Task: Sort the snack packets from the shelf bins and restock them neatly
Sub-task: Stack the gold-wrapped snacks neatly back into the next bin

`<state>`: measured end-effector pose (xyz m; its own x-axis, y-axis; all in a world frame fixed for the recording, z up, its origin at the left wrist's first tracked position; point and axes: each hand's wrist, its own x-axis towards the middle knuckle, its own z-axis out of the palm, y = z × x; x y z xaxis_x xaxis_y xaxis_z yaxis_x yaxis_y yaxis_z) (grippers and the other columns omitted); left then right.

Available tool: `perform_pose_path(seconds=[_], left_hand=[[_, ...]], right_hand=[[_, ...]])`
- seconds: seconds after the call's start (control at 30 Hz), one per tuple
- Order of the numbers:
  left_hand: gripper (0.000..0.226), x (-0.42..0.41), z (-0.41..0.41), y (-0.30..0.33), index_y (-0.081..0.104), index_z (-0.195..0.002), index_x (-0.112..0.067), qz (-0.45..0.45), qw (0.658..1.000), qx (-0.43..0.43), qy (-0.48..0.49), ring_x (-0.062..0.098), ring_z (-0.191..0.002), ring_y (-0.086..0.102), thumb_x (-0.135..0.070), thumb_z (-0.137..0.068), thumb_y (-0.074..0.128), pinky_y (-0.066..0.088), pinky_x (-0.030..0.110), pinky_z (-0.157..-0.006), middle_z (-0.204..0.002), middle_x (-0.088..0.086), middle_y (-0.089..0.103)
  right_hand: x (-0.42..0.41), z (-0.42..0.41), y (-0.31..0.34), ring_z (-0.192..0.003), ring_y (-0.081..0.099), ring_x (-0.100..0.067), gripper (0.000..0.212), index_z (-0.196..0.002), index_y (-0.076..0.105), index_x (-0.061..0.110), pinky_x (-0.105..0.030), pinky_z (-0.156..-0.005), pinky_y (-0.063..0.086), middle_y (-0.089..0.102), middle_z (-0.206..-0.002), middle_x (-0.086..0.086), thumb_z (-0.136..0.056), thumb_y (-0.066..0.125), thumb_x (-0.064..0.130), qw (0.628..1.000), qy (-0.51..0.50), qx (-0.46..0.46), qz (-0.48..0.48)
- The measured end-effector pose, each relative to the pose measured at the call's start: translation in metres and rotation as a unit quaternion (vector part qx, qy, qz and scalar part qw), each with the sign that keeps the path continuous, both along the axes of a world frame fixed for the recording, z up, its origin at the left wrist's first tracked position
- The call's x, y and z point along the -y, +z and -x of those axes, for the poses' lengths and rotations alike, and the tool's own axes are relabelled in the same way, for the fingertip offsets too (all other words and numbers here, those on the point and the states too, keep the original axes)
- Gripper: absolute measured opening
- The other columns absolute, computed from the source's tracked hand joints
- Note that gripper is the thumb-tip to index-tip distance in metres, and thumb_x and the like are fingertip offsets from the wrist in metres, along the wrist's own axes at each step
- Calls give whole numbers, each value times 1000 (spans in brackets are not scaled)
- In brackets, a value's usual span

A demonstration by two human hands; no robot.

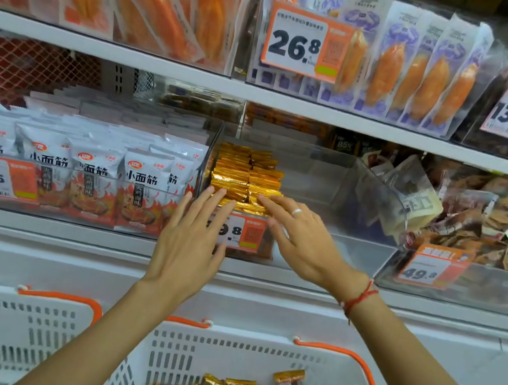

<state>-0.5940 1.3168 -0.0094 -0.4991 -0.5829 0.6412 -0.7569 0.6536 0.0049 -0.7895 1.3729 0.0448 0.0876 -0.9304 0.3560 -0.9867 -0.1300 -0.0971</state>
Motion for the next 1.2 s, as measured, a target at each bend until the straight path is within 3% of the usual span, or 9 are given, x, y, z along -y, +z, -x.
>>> perform_pose_path(seconds=[0.23,0.4,0.57,0.7,0.83,0.93,1.03,1.13,1.2], left_hand=[[69,-9,4,0,35,-148,-10,-5,1000,-18,6,25,-144,27,-29,-88,64,14,45,-119,-153,9,36],[44,-40,6,-47,54,-131,-9,35,983,-172,-54,26,-128,44,-16,-88,56,30,43,-110,-137,9,53],[28,-71,13,-185,67,-109,-15,-161,979,-119,-44,20,-108,52,-17,-88,49,33,29,-95,-114,0,64],[29,-94,14,-264,63,-117,-26,-362,932,7,8,14,-117,51,-14,-91,60,38,27,-101,-122,-9,59],[46,-102,17,-289,37,-144,-33,-485,873,1,57,10,-131,43,-29,-100,48,48,24,-95,-146,-11,41],[60,-97,21,-293,26,-151,-32,-515,853,-54,70,13,-139,36,-29,-97,54,44,29,-102,-154,-8,31],[54,-85,32,-293,37,-143,-26,-516,851,-73,66,11,-129,47,-27,-94,60,46,26,-98,-145,-6,45],[40,-83,45,-289,51,-122,-29,-495,864,-63,63,4,-97,60,-36,-86,68,50,15,-70,-115,-13,59],[31,-86,49,-290,57,-112,-31,-490,870,-28,58,4,-93,59,-41,-85,68,49,16,-68,-104,-15,57]], right_hand=[[-8,-2,-4,-140,29,-21,48,-149,29,31,-39,-112,21,38,-151,2,-102,34,38,999,9,-37,1],[-48,-6,-75,-116,50,-22,28,-118,66,14,-28,-97,38,61,-121,-8,-94,55,25,947,-6,127,296],[-89,15,-238,-91,59,-23,21,-103,70,16,-38,-73,51,64,-98,-3,-94,52,24,981,-70,160,87],[-127,23,-314,-81,63,-25,27,-100,69,18,-33,-55,52,65,-93,0,-91,45,25,980,-106,153,-72],[-134,19,-337,-101,61,-23,33,-119,62,19,-36,-73,56,63,-116,0,-89,50,20,977,-90,112,-160],[-122,15,-345,-111,58,-24,63,-135,46,15,-37,-86,55,52,-136,-5,-77,71,10,974,-104,89,-180],[-109,7,-350,-93,64,-23,82,-130,50,10,-33,-72,56,59,-124,-8,-55,84,6,972,-148,63,-173],[-100,4,-349,-81,62,-22,46,-93,72,19,-31,-63,53,64,-94,-3,-50,88,12,976,-166,4,-143],[-103,3,-349,-85,62,-23,29,-75,74,24,-33,-63,52,66,-91,-2,-52,89,15,975,-165,-13,-148]])
